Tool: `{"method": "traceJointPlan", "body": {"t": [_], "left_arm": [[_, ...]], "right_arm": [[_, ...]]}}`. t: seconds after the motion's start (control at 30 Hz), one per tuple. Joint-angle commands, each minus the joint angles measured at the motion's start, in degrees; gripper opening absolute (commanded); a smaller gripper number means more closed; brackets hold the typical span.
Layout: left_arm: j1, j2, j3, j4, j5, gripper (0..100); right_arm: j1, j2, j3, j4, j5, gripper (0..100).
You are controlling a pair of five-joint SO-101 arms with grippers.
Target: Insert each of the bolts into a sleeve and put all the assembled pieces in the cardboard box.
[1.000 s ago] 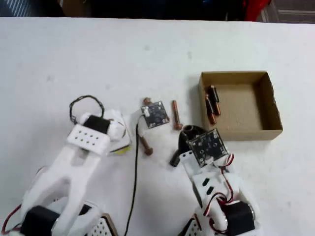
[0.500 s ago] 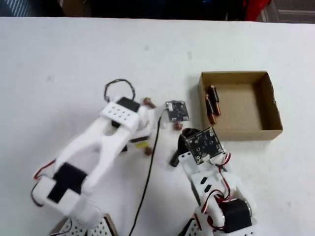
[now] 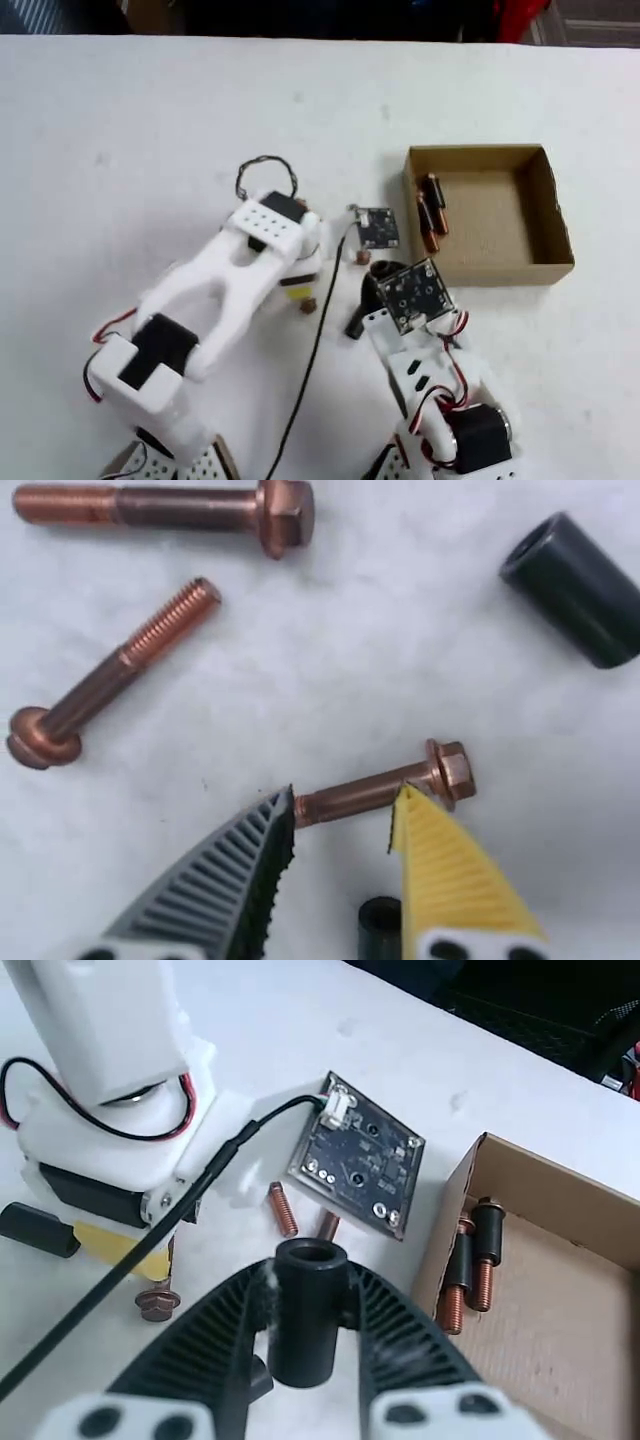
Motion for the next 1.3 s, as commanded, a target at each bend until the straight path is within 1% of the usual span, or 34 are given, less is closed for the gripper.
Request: {"method": "traceJointPlan", "body": {"t": [0.0, 0.33, 0.43, 0.57, 0.83, 0.9, 1.07, 1.27], "left_arm": [[1.01, 1.54, -0.26, 1.05, -1.05, 19], [0.04, 1.36, -3.96, 2.2, -0.18, 18], [0.22, 1.36, -5.27, 2.2, 5.45, 18], [0.13, 1.36, -7.03, 2.64, 11.16, 18], [0.04, 1.27, -10.81, 5.45, 15.47, 18], [0.04, 1.27, -11.87, 5.71, 15.03, 18], [0.04, 1.27, -13.45, 5.89, 9.76, 18], [-0.66, 1.27, -13.54, 11.87, 2.81, 18]], "right_arm": [[0.13, -0.31, -0.53, -0.22, 0.09, 1.7], [0.13, -0.31, -0.44, -0.22, 0.09, 1.7], [0.13, -0.31, -0.44, -0.22, 0.35, 1.7], [0.04, -0.31, 0.53, -0.48, 4.22, 1.7], [0.04, -0.31, 1.05, -1.45, 4.04, 1.7], [0.04, -0.31, 1.05, -1.45, 4.04, 1.7], [0.04, -0.31, 1.05, -1.45, 4.04, 1.7], [0.04, -0.31, 1.05, -1.45, 4.13, 1.7]]}}
